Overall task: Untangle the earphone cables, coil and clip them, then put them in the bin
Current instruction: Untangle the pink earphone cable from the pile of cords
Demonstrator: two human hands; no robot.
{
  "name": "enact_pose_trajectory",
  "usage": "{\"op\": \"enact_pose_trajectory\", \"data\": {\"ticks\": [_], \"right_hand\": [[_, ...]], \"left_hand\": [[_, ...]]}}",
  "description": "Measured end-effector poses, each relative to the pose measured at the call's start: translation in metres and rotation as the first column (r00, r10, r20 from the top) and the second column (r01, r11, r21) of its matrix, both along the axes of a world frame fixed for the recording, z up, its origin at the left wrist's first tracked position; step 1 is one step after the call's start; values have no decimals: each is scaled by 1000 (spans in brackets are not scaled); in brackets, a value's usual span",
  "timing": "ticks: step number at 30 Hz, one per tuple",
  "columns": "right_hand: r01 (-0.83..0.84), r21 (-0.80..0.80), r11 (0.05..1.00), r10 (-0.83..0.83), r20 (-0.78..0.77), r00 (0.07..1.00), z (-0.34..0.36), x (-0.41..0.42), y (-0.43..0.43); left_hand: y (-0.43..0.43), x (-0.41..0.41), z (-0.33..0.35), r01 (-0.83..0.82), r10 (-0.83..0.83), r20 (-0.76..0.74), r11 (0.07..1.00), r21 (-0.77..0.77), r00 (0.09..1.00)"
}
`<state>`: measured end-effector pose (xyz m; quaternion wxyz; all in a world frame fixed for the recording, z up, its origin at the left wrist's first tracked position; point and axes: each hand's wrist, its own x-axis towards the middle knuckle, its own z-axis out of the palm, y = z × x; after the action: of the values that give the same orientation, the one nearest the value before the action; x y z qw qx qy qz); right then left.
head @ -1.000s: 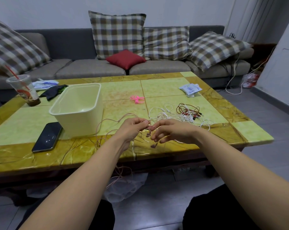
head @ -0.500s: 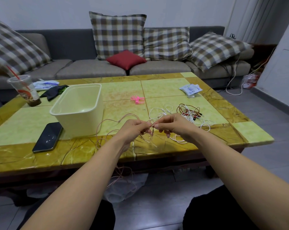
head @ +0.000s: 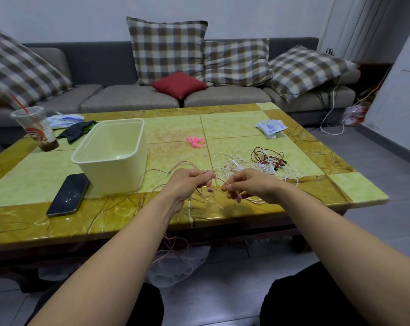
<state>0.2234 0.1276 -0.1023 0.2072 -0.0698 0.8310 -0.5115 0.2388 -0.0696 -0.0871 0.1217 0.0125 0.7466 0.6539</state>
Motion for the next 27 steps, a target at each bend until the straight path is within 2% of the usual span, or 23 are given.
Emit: {"op": "enact_pose_trajectory", "data": {"ticks": [3,10,12,14,16,18,21,24,27], "right_hand": [[81,-83,993,-85,-51,995,1,0,-2],[42,-45,998,-52,-268,962,10,4,-10],[59,16,998,-53,-256,965,11,5,-12],[97,38,995,-89,-164,982,12,4,-16],[125,-82,989,-128,-42,991,13,1,-20],[113,-151,982,-114,6,993,13,2,-24],[70,-102,992,-77,-72,994,10,3,-26],[119,-87,989,-131,-139,982,9,2,-20],[104,-67,992,-116,-195,974,8,3,-14]], "left_hand": [[1,-1,0,-2,2,8,1000,-10,1000],[4,-1,-3,23,-26,-37,997,-75,999],[3,-1,-4,15,-19,-53,997,-73,998],[2,-1,-5,5,-10,-56,996,-88,998],[4,0,-6,4,-10,-54,994,-105,998],[6,1,-5,2,-8,-59,996,-92,998],[8,1,-6,1,-14,-97,991,-133,995],[6,0,-7,-28,11,-117,989,-148,993],[4,-2,-8,-29,12,-119,989,-144,993]]}}
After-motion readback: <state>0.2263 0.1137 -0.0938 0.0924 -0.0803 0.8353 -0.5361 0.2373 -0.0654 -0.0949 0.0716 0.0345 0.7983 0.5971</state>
